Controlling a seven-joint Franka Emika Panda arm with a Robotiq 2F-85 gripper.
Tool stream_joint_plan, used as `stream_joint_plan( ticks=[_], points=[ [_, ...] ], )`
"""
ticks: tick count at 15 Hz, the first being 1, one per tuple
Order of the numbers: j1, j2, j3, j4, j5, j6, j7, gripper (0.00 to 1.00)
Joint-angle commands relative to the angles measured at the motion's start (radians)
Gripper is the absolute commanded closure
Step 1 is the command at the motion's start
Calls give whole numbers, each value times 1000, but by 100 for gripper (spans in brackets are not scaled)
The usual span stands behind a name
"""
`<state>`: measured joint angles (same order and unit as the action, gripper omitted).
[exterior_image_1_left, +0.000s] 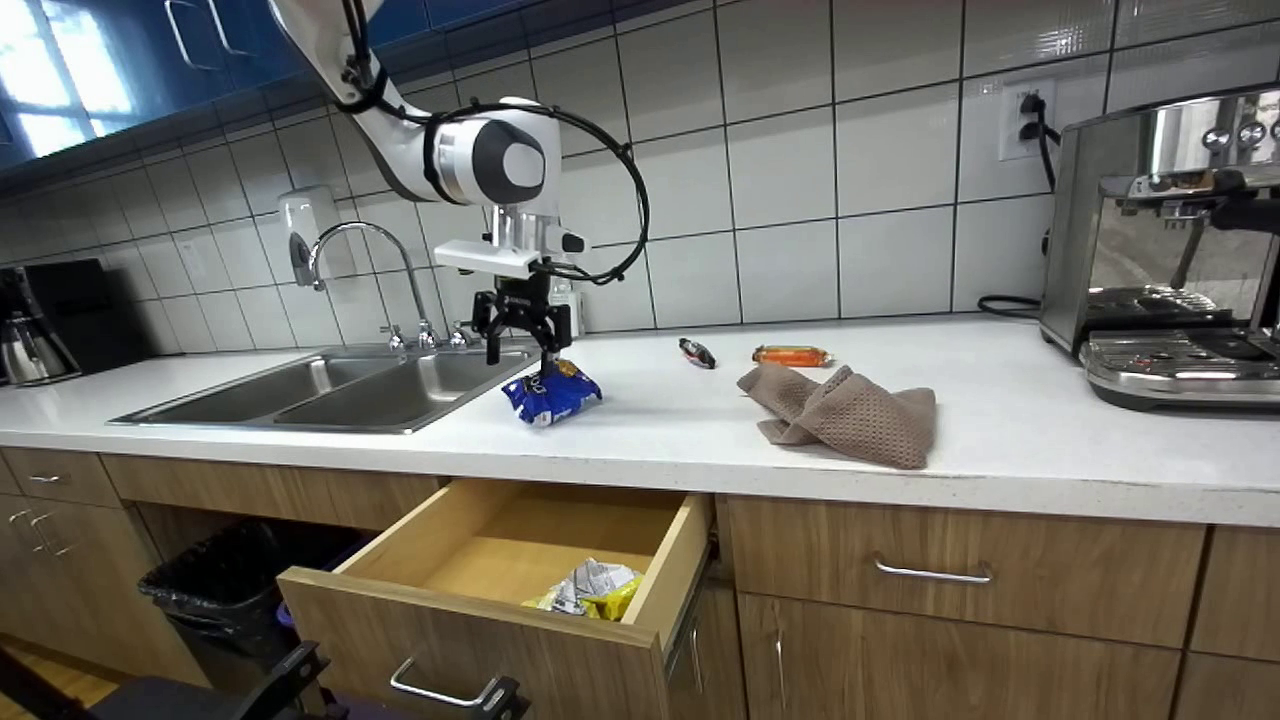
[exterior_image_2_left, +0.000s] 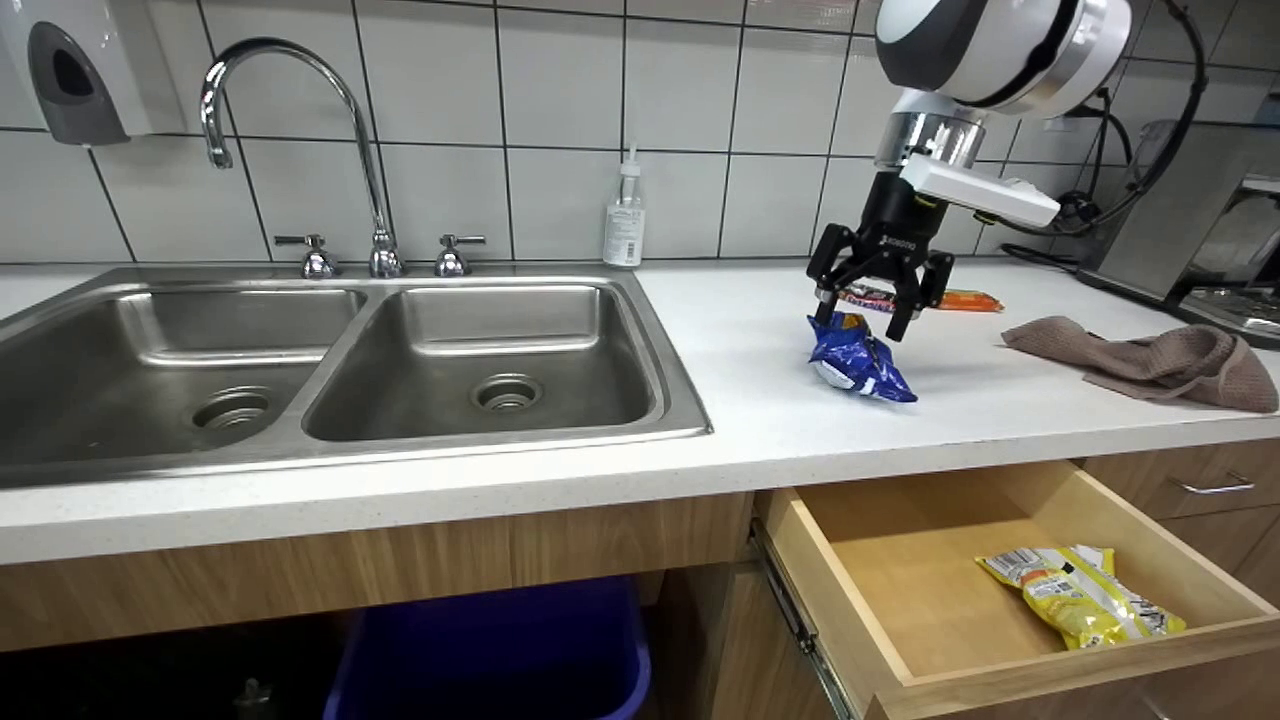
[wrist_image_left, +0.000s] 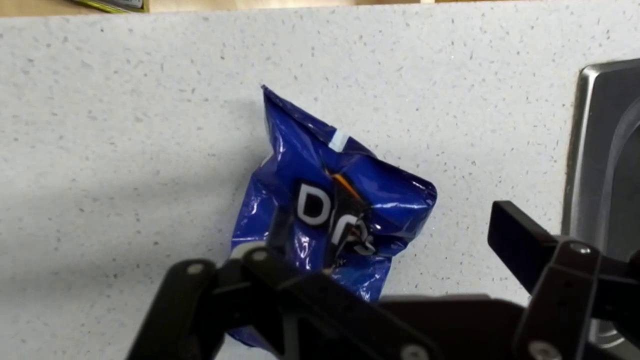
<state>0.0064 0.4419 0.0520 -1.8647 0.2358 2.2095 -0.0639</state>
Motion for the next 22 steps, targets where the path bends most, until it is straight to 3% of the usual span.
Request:
stream_joint_plan(
  ticks=[1,6,7,9,10,18,22],
  points=[
    [-10,65,14,101,12,-59,11,0],
    [-10,103,19,152,10,-79,7,1],
    [-11,106,21,156,13,-79,6,26],
    [-12,112,23,166,13,-81,5,29],
    [-12,113,24,168,13,-81,5,35],
    [-13,102,25,160,9,-77,-2,99],
    [-15,92,24,149,9,-73,-8,100]
  ],
)
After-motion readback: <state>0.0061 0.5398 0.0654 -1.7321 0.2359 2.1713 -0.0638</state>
